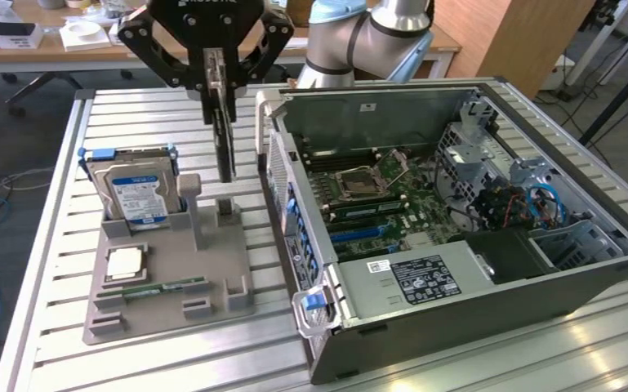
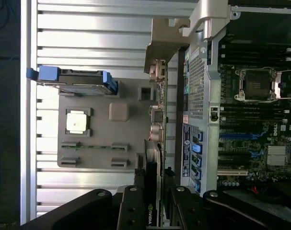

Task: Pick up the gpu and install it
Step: 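Pick up the gpu and move the gpu toward the slot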

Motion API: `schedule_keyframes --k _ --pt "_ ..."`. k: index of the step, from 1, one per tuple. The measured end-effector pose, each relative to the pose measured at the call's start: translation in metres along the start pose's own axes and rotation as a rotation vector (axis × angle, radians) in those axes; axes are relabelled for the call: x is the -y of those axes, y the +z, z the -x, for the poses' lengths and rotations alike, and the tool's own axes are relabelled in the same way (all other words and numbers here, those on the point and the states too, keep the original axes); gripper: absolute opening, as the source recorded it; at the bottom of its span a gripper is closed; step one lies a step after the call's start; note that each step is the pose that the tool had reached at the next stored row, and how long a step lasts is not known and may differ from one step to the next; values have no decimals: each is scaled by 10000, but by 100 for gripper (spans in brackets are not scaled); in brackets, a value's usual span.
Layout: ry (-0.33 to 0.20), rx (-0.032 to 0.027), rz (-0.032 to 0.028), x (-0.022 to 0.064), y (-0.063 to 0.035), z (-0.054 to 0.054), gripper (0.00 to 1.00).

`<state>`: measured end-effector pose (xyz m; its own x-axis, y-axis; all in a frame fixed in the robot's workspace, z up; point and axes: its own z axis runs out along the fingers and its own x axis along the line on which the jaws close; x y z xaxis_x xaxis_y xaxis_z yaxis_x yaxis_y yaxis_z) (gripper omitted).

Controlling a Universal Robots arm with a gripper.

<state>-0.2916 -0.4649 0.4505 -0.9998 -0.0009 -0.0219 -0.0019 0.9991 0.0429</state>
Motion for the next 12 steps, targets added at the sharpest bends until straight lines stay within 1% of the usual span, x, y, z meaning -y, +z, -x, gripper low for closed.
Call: schedule_keyframes --k 5,12 --pt "0 -1 0 0 1 55 26" --pt "0 -1 0 0 5 220 26"
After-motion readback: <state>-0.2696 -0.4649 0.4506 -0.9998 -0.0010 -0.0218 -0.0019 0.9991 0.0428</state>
